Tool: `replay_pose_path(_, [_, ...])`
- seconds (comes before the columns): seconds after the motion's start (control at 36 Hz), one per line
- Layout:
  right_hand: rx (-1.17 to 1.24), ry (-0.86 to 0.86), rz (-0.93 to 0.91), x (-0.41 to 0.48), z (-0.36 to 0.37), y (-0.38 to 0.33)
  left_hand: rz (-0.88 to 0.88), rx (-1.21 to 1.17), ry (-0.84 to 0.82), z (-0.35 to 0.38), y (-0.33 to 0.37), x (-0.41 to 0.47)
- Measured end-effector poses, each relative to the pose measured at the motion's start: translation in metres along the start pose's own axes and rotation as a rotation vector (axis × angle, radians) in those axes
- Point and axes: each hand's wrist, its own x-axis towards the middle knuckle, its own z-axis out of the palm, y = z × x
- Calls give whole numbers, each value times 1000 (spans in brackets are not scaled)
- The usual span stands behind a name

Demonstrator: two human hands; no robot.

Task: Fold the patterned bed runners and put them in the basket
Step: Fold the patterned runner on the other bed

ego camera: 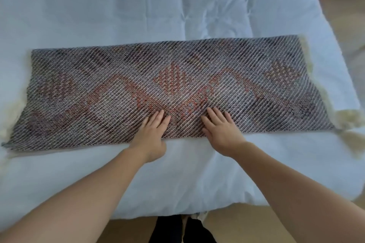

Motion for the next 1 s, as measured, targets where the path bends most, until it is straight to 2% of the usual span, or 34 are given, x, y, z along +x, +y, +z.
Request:
replay_pose_path(0.08, [1, 20, 103, 16, -6, 14, 3, -53, 113, -3, 14, 21])
replay_pose_path(0.25, [-37, 3, 290, 25, -1, 46, -82, 26, 242, 8, 50, 62])
replay_pose_path(0.39, [-13, 26, 359, 14, 0, 87, -47, 65, 223, 20, 85, 84])
replay_pose_path(0.56, [-17, 62, 397, 2, 3, 150, -13, 36, 230, 28, 133, 115])
replay_pose_path(0.72, [-42, 98, 358, -3, 11, 210, -19, 15, 276, 32, 201, 151])
replay_pose_path(0.86, [0, 126, 330, -15, 9, 283, -73, 20, 295, 41, 280, 187])
replay_pose_path(1.0, [-1, 40, 340, -48, 16, 376, -79, 1, 279, 59, 367, 215])
